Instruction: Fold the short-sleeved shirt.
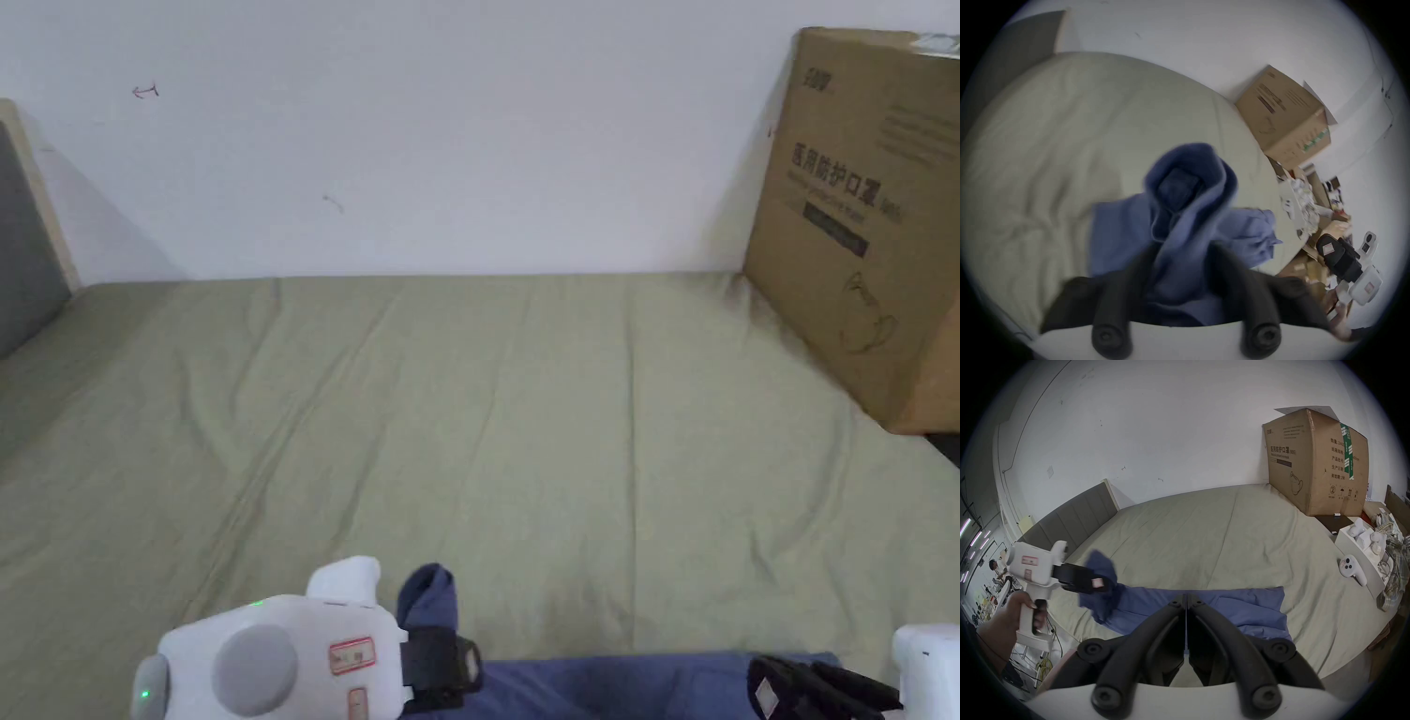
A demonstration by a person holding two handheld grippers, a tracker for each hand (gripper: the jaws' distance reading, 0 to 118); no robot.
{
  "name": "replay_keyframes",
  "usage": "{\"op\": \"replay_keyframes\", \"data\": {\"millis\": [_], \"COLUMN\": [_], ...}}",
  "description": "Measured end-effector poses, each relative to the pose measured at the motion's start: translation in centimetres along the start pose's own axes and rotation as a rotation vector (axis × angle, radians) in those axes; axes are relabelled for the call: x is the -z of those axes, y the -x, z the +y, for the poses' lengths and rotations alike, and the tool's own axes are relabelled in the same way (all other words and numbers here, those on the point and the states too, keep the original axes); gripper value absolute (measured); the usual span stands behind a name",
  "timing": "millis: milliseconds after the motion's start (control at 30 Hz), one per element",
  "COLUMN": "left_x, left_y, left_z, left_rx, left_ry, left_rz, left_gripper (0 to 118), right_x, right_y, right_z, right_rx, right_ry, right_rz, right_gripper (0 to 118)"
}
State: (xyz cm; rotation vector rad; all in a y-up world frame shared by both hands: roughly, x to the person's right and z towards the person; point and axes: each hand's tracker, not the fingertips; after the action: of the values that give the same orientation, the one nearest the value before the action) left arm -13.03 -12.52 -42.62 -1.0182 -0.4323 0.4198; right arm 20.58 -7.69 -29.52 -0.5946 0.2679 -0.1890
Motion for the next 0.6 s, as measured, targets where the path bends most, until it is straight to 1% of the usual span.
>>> {"op": "replay_keyframes", "data": {"millis": [33, 67, 100, 167, 267, 300, 333, 400, 433, 467, 500, 600], "left_x": [1.5, 2.8, 3.6, 4.2, 0.6, -0.4, -1.1, -2.3, -1.8, -0.9, -0.3, 3.2], "left_y": [-0.6, -1.1, -1.4, -1.2, 0.1, 0.5, 0.9, 1.6, 1.8, 2.0, 2.0, 1.7], "left_z": [0.0, -0.2, 0.0, 0.2, 0.0, -0.1, -0.2, -0.6, -0.5, -0.6, -0.8, -1.2], "left_rx": [-0.009, -0.006, -0.003, 0.001, 0.002, 0.010, 0.011, 0.037, 0.050, 0.058, 0.052, 0.040], "left_ry": [0.041, 0.086, 0.048, 0.071, -0.035, -0.064, -0.081, -0.116, -0.112, -0.094, -0.090, 0.007], "left_rz": [-0.020, -0.018, -0.034, -0.007, 0.029, 0.054, 0.066, 0.121, 0.151, 0.210, 0.225, 0.138], "left_gripper": [118, 114, 111, 111, 111, 106, 81, 8, 2, 3, 3, 2], "right_x": [-0.2, -0.4, -0.5, -0.8, -0.9, -0.9, -0.8, -0.4, -0.3, -0.2, -0.1, -0.3], "right_y": [-0.3, -0.6, -0.8, -1.4, -2.5, -2.8, -3.1, -3.7, -3.9, -4.1, -4.2, -4.4], "right_z": [-0.1, -0.2, -0.3, -0.5, -0.9, -1.0, -1.0, -1.0, -1.0, -1.0, -1.0, -1.1], "right_rx": [0.004, 0.010, 0.016, 0.033, 0.071, 0.083, 0.096, 0.115, 0.124, 0.133, 0.142, 0.164], "right_ry": [-0.002, -0.003, -0.003, -0.003, -0.003, -0.002, -0.001, 0.002, 0.004, 0.004, 0.004, -0.004], "right_rz": [-0.002, -0.005, -0.010, -0.019, -0.026, -0.029, -0.031, -0.032, -0.034, -0.038, -0.040, -0.034], "right_gripper": [1, 1, 1, 1, 1, 1, 1, 1, 1, 1, 1, 1]}}
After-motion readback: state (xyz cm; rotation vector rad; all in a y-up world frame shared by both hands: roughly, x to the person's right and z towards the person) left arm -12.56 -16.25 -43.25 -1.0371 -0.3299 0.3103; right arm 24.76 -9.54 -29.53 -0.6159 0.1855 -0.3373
